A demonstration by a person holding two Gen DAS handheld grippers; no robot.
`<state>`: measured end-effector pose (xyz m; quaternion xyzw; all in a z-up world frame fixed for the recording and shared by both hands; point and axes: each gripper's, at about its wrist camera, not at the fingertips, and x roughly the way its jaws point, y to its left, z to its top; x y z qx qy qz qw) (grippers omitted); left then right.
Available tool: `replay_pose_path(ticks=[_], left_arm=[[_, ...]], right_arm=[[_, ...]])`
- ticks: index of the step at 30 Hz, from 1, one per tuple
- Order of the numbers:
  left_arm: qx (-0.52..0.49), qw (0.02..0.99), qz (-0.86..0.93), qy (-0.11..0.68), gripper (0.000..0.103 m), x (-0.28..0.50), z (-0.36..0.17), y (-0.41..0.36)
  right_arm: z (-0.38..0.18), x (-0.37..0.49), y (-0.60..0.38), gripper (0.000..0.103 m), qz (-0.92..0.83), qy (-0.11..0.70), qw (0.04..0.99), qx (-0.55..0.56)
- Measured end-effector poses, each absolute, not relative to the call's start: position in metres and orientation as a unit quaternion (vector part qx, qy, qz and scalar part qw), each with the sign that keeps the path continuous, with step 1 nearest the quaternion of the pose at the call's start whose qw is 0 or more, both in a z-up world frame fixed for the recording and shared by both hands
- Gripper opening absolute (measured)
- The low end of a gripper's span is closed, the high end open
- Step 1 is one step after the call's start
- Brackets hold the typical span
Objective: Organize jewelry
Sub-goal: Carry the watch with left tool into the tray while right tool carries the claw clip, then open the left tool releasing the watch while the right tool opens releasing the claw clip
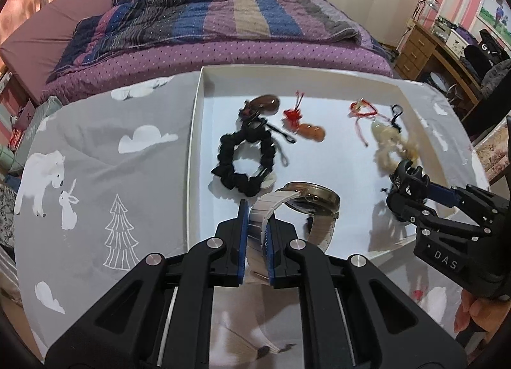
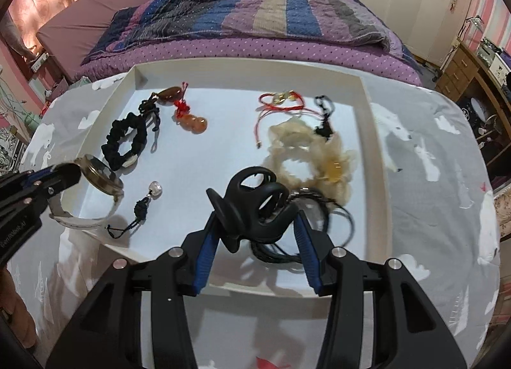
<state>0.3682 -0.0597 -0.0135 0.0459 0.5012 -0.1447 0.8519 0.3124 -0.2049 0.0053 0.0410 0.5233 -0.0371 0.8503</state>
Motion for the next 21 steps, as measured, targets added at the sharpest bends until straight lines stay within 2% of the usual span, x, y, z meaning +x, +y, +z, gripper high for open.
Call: replay_pose_path(ticks=[7, 21], left_arm=[[0.042, 0.849, -0.134, 0.509, 0.009, 0.372, -0.030, -0.052], [0.031, 0.856, -0.109, 0.505, 0.009, 0.369, -0.043, -0.048]], right_arm=[[-0.008, 0.323, -0.196, 0.048, -0.044, 0.526, 0.848, 0.037], [-0.013, 0.319, -0.188, 0.050, -0.089, 0.480, 0.871, 0.051]])
